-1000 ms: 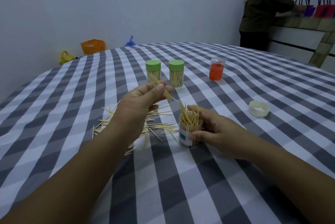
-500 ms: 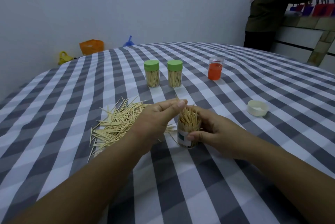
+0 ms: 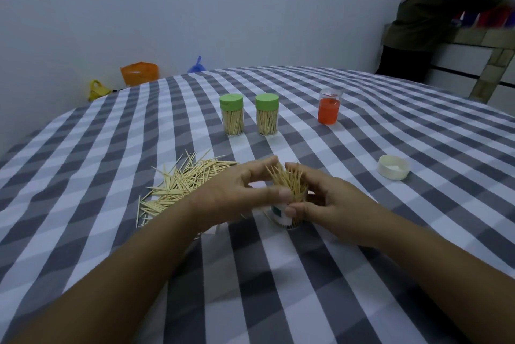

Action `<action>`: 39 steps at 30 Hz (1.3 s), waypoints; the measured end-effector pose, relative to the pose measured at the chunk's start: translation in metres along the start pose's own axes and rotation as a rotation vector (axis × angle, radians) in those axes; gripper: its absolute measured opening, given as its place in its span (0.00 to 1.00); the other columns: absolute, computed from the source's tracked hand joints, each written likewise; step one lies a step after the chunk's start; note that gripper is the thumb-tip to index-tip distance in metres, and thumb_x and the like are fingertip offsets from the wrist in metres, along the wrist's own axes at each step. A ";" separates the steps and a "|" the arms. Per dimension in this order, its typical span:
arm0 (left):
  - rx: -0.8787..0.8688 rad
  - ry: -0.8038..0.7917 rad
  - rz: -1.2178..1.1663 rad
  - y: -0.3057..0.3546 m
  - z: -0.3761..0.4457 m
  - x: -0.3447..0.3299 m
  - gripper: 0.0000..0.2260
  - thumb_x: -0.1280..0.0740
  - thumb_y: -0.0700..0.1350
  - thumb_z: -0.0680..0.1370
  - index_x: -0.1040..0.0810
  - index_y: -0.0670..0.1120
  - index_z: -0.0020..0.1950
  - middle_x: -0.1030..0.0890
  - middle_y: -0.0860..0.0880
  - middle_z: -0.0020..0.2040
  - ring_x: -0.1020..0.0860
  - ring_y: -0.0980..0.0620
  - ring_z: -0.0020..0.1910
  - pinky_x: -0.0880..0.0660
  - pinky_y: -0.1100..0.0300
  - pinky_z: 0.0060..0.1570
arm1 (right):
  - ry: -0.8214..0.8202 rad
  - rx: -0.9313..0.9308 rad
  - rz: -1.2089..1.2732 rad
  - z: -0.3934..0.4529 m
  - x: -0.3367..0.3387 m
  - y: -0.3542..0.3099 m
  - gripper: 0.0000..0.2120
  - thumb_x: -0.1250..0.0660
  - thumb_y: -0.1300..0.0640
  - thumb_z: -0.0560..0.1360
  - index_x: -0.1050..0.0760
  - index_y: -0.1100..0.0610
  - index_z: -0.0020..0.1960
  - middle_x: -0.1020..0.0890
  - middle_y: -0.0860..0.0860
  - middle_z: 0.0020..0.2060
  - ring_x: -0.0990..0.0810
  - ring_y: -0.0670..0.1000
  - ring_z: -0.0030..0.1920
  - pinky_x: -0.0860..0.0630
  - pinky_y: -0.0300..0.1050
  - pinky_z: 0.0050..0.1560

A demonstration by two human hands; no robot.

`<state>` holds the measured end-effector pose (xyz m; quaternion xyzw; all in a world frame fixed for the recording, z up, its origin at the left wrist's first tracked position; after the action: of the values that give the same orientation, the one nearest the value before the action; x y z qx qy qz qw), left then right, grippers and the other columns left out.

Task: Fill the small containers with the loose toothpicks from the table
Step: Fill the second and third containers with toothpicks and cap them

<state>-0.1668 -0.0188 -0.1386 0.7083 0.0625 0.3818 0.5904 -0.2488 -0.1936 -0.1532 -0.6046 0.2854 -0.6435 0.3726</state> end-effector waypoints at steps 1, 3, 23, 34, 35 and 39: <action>-0.014 -0.046 0.060 0.000 0.000 0.000 0.30 0.27 0.58 0.65 0.28 0.60 0.66 0.24 0.58 0.65 0.27 0.61 0.63 0.31 0.59 0.63 | 0.031 0.021 -0.021 0.000 0.000 0.000 0.28 0.31 0.50 0.73 0.36 0.43 0.70 0.26 0.43 0.63 0.26 0.41 0.62 0.26 0.43 0.63; -0.034 -0.035 0.129 0.000 0.001 -0.003 0.24 0.23 0.53 0.66 0.27 0.65 0.59 0.23 0.59 0.62 0.27 0.62 0.63 0.33 0.58 0.65 | 0.123 0.040 -0.014 -0.001 -0.001 -0.001 0.29 0.32 0.47 0.72 0.37 0.44 0.71 0.31 0.44 0.69 0.31 0.42 0.67 0.30 0.47 0.67; -0.065 0.117 -0.094 -0.015 0.011 -0.017 0.29 0.22 0.44 0.63 0.24 0.48 0.63 0.17 0.47 0.51 0.19 0.50 0.54 0.23 0.45 0.57 | 0.468 0.214 -0.060 0.004 -0.015 -0.005 0.20 0.36 0.57 0.77 0.34 0.32 0.58 0.25 0.40 0.47 0.27 0.36 0.53 0.28 0.27 0.51; -0.047 0.126 -0.090 -0.017 0.012 -0.017 0.33 0.22 0.51 0.60 0.25 0.48 0.64 0.17 0.48 0.52 0.19 0.51 0.55 0.22 0.47 0.56 | 0.525 0.317 -0.212 0.007 -0.017 -0.003 0.05 0.42 0.42 0.75 0.28 0.36 0.42 0.25 0.40 0.40 0.30 0.41 0.50 0.39 0.25 0.50; -0.043 0.124 -0.089 -0.017 0.012 -0.017 0.34 0.22 0.50 0.60 0.26 0.48 0.65 0.17 0.47 0.53 0.19 0.50 0.55 0.22 0.47 0.56 | 0.538 0.290 -0.163 0.007 -0.015 -0.002 0.03 0.40 0.44 0.76 0.28 0.36 0.45 0.25 0.39 0.42 0.30 0.39 0.51 0.38 0.24 0.51; -0.027 0.114 -0.090 -0.018 0.012 -0.016 0.35 0.21 0.44 0.64 0.29 0.46 0.69 0.19 0.47 0.58 0.21 0.51 0.59 0.23 0.49 0.58 | 0.552 0.193 0.053 0.004 -0.011 0.002 0.13 0.35 0.56 0.77 0.27 0.38 0.55 0.25 0.40 0.43 0.25 0.40 0.50 0.28 0.35 0.53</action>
<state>-0.1642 -0.0323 -0.1620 0.6739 0.1225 0.3953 0.6120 -0.2449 -0.1855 -0.1603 -0.3610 0.3291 -0.7978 0.3534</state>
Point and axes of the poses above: each hand's wrist, its own z-axis towards the middle knuckle, its own x-axis out of the back of the hand, y = z × x, the point moved 1 cm from there along z, towards the middle knuckle
